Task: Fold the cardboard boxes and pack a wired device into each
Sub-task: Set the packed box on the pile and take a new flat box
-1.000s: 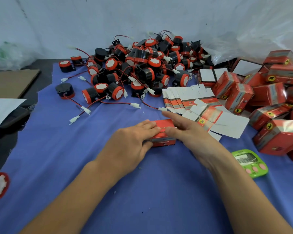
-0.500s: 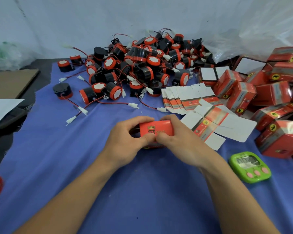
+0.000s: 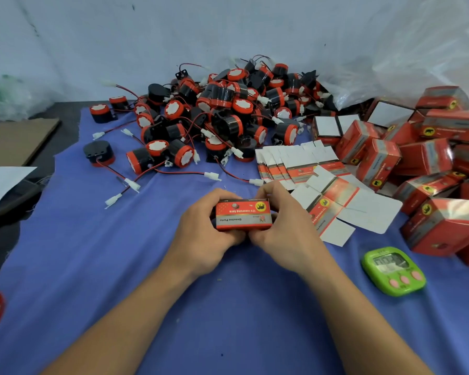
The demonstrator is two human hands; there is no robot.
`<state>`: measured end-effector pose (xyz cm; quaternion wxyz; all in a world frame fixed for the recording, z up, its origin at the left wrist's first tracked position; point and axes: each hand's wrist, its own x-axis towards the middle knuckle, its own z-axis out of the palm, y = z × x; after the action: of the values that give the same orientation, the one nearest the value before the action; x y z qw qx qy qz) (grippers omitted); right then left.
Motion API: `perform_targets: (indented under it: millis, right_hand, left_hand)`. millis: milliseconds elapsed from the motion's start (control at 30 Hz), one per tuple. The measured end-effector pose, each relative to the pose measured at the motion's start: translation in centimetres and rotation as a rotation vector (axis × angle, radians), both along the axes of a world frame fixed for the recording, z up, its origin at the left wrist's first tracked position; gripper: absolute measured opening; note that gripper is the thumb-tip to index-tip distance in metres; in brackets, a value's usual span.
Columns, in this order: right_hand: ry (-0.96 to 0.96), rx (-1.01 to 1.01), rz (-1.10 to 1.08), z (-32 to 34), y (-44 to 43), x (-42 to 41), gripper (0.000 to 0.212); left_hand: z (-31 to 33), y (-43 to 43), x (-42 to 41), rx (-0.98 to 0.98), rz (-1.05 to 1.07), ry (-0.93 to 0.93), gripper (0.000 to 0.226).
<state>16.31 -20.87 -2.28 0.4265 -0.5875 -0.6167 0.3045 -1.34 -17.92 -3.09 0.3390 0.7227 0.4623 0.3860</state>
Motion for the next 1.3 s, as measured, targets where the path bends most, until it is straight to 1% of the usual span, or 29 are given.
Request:
perform_targets:
  millis: [167,200,267,300,333,367,400,433,467,500,533,567,600,667,700,767,800,833,900,933,1000,1067,1100,1133,1167,1200,1267,1300]
  right_hand:
    - [-0.018,-0.032,0.024,0.8,0.0,0.7,0.038]
    - [-0.029,-0.071,0.03,1.2,-0.1,1.0,0.039]
    - [-0.02,-0.199,0.075,1.8,-0.2,2.0,0.041]
    - [0.003,-0.229,0.08,2.2,-0.2,2.5,0.041]
    - [0.08,-0.211,0.05,2.7,-0.1,2.9,0.042]
    - [0.26,-0.152,-0.001,3.1,0.0,3.4,0.045]
    - [0.562,-0.088,-0.033,3.5,0.1,3.9,0.053]
    - [0.908,-0.047,-0.032,3.7,0.2,4.2,0.064]
    - [1.164,-0.011,-0.021,3.6,0.4,4.4,0.074]
    - [1.272,0.01,-0.045,3.5,0.4,4.5,0.079]
    - [1.206,-0.004,-0.093,3.4,0.4,4.3,0.079]
    - [1.027,-0.025,-0.137,3.1,0.4,3.8,0.074]
    - [0.793,-0.026,-0.184,2.8,0.5,3.3,0.067]
    - [0.292,0.057,-0.292,2.3,0.3,2.5,0.059]
    - [0.059,0.091,-0.341,1.9,0.3,2.4,0.06]
    - [-0.369,0.038,-0.438,1.2,0.3,2.5,0.068]
    - [-0.53,-0.037,-0.466,0.9,0.3,2.6,0.073]
    - [-0.632,-0.133,-0.476,0.6,0.3,2.8,0.077]
    - [-0.704,-0.294,-0.47,0.3,0.2,3.2,0.075]
    - [-0.726,-0.327,-0.461,0.2,0.3,3.3,0.068]
    - [-0.793,-0.306,-0.453,0.4,0.3,3.2,0.044]
    - [-0.833,-0.215,-0.46,0.8,0.2,2.7,0.022]
    - [-0.824,-0.161,-0.475,1.0,0.3,2.4,0.014]
    - [-0.801,-0.105,-0.505,1.0,0.3,2.3,0.013]
    - [-0.762,-0.039,-0.549,1.0,0.4,2.2,0.017]
    - [-0.685,0.059,-0.596,1.0,0.4,2.0,0.019]
    - [-0.441,0.335,-0.645,1.2,0.1,1.4,0.019]
    - [-0.339,0.434,-0.614,1.3,-0.2,0.9,0.02]
  left_hand:
    - [-0.1,0.2,-0.2,-0.015,-0.038,-0.006,0.056]
    - [-0.1,0.2,-0.2,-0.03,-0.037,0.009,0.06]
    - [-0.1,0.4,-0.2,-0.081,-0.05,0.04,0.076]
    - [0.0,0.5,-0.2,-0.113,-0.063,0.018,0.084]
    - [0.2,0.7,-0.2,-0.147,-0.072,-0.042,0.088]
    - [0.3,0.9,-0.2,-0.185,-0.07,-0.131,0.086]
    - [0.5,1.1,-0.2,-0.221,-0.053,-0.221,0.079]
    - [0.7,1.3,-0.2,-0.247,-0.031,-0.284,0.07]
    - [0.7,1.4,-0.1,-0.26,-0.014,-0.312,0.063]
    - [0.7,1.4,-0.1,-0.265,-0.006,-0.312,0.058]
    - [0.6,1.4,0.0,-0.265,-0.004,-0.294,0.055]
    - [0.6,1.3,0.0,-0.262,-0.006,-0.264,0.051]
    - [0.5,1.3,0.0,-0.256,-0.012,-0.229,0.047]
    - [0.3,1.2,0.0,-0.254,-0.015,-0.189,0.04]
    - [0.3,1.2,0.0,-0.258,-0.008,-0.194,0.037]
    - [0.3,1.1,-0.1,-0.264,-0.004,-0.196,0.028]
    - [0.2,1.1,-0.1,-0.259,-0.01,-0.177,0.023]
    - [0.2,1.1,-0.1,-0.251,-0.015,-0.153,0.019]
    - [0.1,1.1,-0.1,-0.229,-0.012,-0.098,0.022]
    - [0.0,1.1,-0.1,-0.219,-0.01,-0.076,0.024]
    - [0.0,1.1,-0.1,-0.213,-0.012,-0.063,0.025]
    - [0.0,1.0,-0.2,-0.207,-0.017,-0.063,0.026]
    - [0.0,1.0,-0.2,-0.203,-0.016,-0.059,0.026]
    - [0.0,1.0,-0.2,-0.2,-0.015,-0.054,0.026]
    - [0.0,1.0,-0.2,-0.2,-0.015,-0.05,0.025]
    - [0.0,1.1,-0.2,-0.2,-0.015,-0.049,0.025]
    - [0.0,1.2,-0.1,-0.202,-0.008,-0.079,0.017]
    - [0.1,1.2,0.0,-0.21,-0.002,-0.118,0.012]
